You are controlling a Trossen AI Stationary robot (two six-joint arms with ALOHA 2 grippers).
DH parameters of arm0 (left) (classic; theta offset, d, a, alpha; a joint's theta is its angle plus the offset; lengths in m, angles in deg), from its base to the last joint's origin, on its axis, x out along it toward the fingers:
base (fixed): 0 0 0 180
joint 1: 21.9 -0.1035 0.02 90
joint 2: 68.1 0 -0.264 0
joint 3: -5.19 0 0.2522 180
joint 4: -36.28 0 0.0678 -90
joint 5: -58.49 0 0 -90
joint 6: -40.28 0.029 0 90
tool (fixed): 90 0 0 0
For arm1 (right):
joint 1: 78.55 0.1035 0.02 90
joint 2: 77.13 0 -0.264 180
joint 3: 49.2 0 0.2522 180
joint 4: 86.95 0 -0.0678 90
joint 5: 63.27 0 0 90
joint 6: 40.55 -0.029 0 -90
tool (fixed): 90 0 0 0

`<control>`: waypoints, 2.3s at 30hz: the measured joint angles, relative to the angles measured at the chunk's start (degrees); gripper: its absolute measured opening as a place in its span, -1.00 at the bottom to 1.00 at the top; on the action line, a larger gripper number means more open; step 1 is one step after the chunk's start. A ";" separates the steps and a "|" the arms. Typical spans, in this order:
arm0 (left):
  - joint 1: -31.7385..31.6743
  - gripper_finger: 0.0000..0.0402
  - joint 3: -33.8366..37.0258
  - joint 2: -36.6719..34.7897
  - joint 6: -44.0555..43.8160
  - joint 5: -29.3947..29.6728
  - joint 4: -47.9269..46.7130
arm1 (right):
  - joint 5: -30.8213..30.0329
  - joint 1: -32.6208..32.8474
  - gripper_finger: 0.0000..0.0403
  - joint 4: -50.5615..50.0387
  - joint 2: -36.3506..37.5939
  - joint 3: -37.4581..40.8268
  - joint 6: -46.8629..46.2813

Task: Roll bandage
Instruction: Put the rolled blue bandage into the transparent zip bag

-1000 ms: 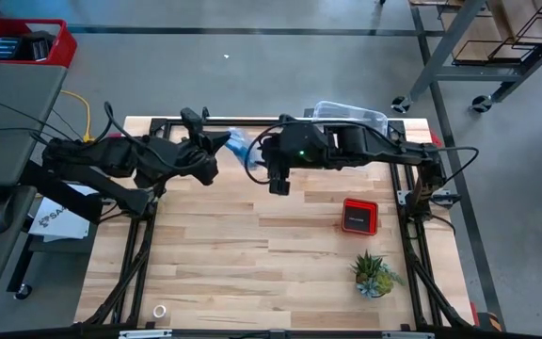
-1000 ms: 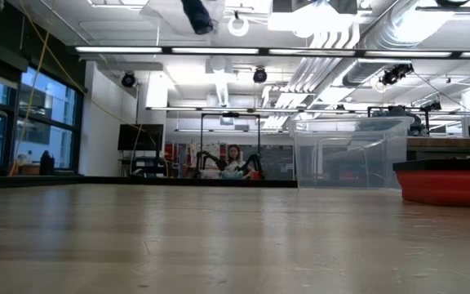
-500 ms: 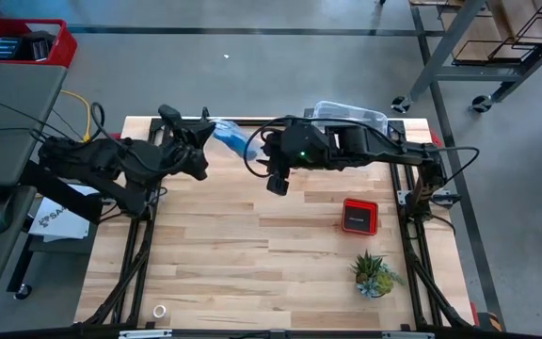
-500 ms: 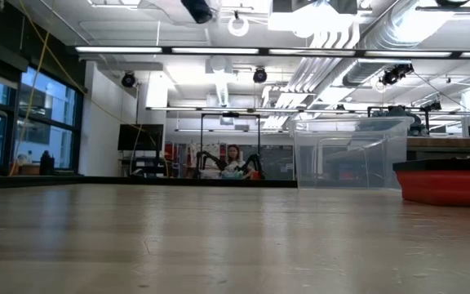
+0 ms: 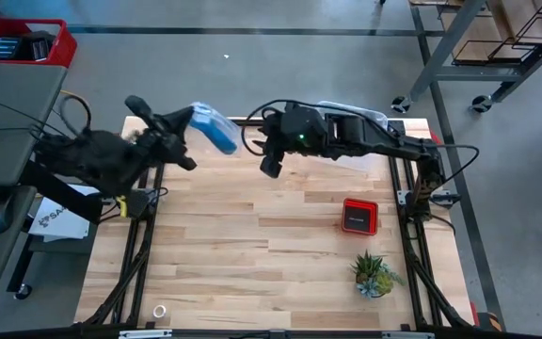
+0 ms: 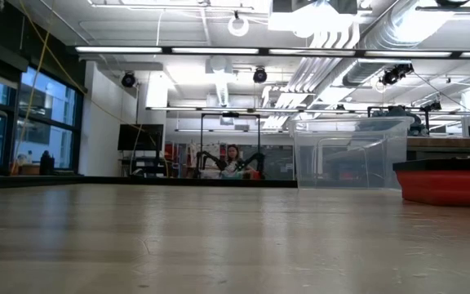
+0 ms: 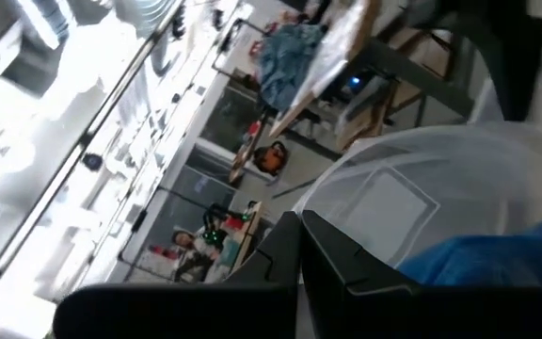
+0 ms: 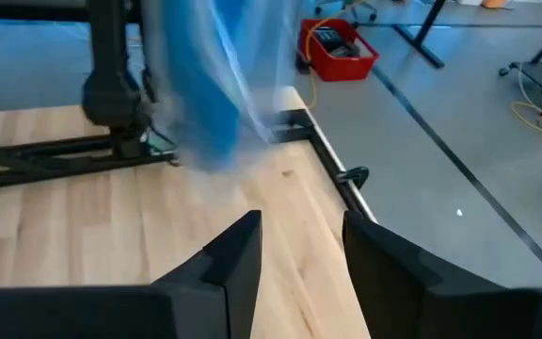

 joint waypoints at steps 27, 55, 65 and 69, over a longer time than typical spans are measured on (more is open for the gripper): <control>5.06 -1.00 -0.06 -1.72 7.86 1.11 17.15 | 11.02 -3.64 -0.29 18.59 -0.39 0.02 -2.34; 7.39 -0.51 0.17 -0.63 -24.86 7.42 16.93 | 5.41 -4.60 -1.00 3.77 6.64 -0.08 2.12; 2.23 -0.32 0.13 0.95 -70.78 -19.54 -10.82 | 3.66 -3.13 -1.00 -8.03 4.78 0.02 11.76; -0.35 -0.31 0.22 4.69 -72.20 -22.72 -19.33 | 2.64 -2.21 -1.00 -6.69 2.25 0.02 14.66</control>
